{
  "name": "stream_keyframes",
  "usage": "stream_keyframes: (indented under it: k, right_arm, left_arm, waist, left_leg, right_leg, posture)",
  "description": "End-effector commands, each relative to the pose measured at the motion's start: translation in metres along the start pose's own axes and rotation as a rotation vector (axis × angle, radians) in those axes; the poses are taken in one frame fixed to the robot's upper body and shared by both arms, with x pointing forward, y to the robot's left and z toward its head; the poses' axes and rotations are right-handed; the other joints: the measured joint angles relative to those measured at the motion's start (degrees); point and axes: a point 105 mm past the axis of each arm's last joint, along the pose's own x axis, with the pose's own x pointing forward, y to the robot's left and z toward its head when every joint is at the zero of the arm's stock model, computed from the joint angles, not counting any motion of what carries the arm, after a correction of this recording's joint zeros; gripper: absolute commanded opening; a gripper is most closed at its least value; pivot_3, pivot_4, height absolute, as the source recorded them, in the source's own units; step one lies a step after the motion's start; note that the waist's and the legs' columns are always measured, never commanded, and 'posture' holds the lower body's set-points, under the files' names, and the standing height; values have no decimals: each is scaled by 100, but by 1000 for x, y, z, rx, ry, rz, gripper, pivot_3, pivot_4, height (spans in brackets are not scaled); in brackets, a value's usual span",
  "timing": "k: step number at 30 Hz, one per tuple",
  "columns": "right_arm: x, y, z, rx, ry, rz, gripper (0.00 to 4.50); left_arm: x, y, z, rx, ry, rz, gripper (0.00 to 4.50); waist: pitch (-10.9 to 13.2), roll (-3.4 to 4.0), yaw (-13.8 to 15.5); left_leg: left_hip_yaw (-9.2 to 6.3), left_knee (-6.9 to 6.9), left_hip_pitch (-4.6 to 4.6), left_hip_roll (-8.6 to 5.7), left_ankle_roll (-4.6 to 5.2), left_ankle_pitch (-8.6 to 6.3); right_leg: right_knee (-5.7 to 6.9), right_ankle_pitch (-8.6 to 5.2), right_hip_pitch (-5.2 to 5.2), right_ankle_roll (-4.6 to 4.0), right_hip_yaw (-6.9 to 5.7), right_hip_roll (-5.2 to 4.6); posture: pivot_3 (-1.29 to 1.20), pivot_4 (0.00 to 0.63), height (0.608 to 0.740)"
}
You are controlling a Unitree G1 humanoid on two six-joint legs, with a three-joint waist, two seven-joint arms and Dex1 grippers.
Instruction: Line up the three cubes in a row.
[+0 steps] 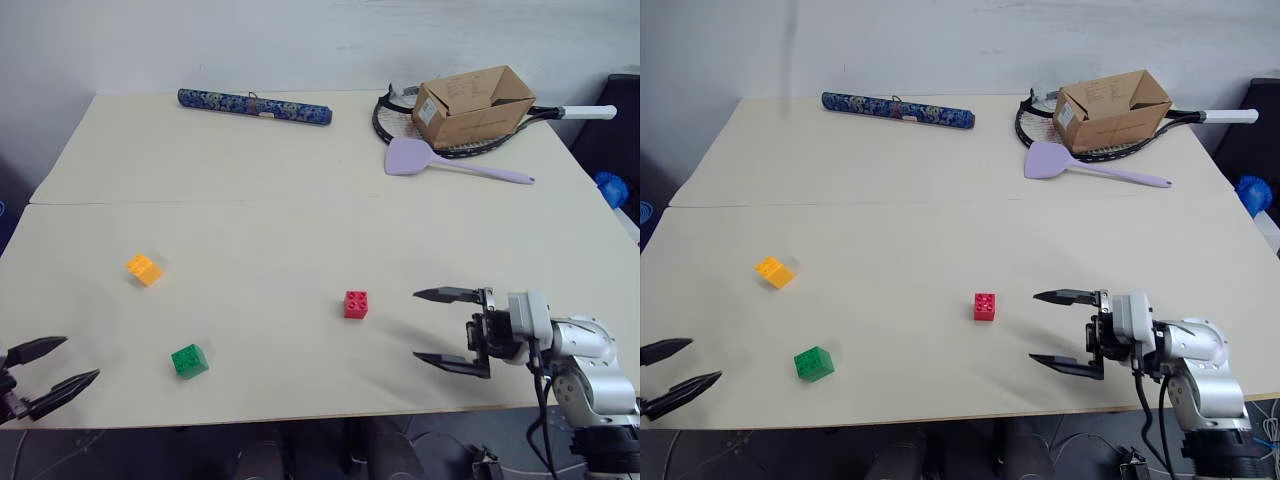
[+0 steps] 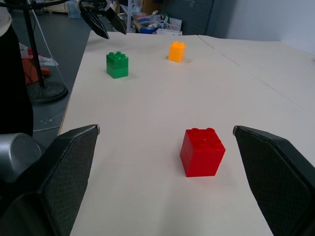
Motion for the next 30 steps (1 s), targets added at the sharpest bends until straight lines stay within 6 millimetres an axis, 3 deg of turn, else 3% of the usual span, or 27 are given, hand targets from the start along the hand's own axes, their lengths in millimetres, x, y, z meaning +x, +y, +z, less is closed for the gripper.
stream_keyframes:
  k: [1, 3, 7, 10, 12, 18, 23, 26, 30]
  right_arm:
    - [-1, 0, 13, -31, -32, -12, 4463]
    - [1, 1, 14, -25, -37, -5, 4463]
    - [4, 6, 16, -17, -28, 26, 4463]
    - [10, 4, 19, -36, -44, 34, 4463]
    - [13, 3, 19, -38, -47, 37, 4463]
    - [11, 6, 16, -28, -27, 49, 4463]
    - [10, 7, 17, -30, -19, 44, 4463]
    - [7, 7, 15, -31, -10, 22, 4500]
    - [1, 11, 8, -29, 15, 7, 4500]
  left_arm:
    - [-5, -5, 9, -12, 5, -58, 4500]
    - [-1, -19, 12, -81, 2, -154, 4500]
    - [23, -56, 28, 40, -43, -315, 4500]
    - [53, -75, 44, 93, -128, -367, 4500]
    - [64, -84, 45, 100, -123, -408, 4500]
    - [85, -90, 33, 154, -106, -403, 4500]
    - [91, -92, 22, 175, -93, -404, 4500]
    - [93, -93, 20, 180, -99, -416, 3949]
    - [99, -90, 22, 202, -124, -401, 2620]
  waist:
    - [0, 0, -1]
    - [0, 0, -11]
    - [1, 5, -1]
    - [1, 5, -4]
    - [2, 6, -2]
    - [3, 7, -12]
    - [3, 6, -3]
    - [3, 7, -3]
    - [2, 7, 18]
  left_leg:
    - [0, -1, 2, 0, -1, -3]
    - [0, -3, 3, 1, -3, -5]
    - [1, -6, 3, 2, -4, -6]
    - [3, -6, 10, 1, -4, -7]
    - [3, -7, 23, 2, -5, -6]
    - [8, -13, 43, 6, -7, -7]
    - [7, -12, 47, 6, -5, -7]
    - [7, -11, 49, 6, -4, -7]
    - [4, -11, 49, 6, -3, -8]
  right_leg:
    - [0, 0, 1, -1, 1, -1]
    - [-1, -1, 1, -2, 3, -2]
    - [-5, -2, 3, -3, 4, -3]
    - [-4, -2, 6, -3, 7, -3]
    - [-2, -2, 19, -3, 7, 0]
    - [-7, -3, 37, -6, 7, 10]
    - [-10, -3, 45, -6, 6, 9]
    - [-9, -3, 47, -6, 6, 8]
    - [-11, -3, 50, -6, 4, 7]
  posture:
    - [0, 150, 740]
    - [0, 150, 740]
    - [0, 150, 740]
    - [0, 150, 740]
    - [0, 150, 740]
    - [0, 150, 740]
    - [0, 150, 740]
    - [0, 150, 740]
    - [0, 150, 740]
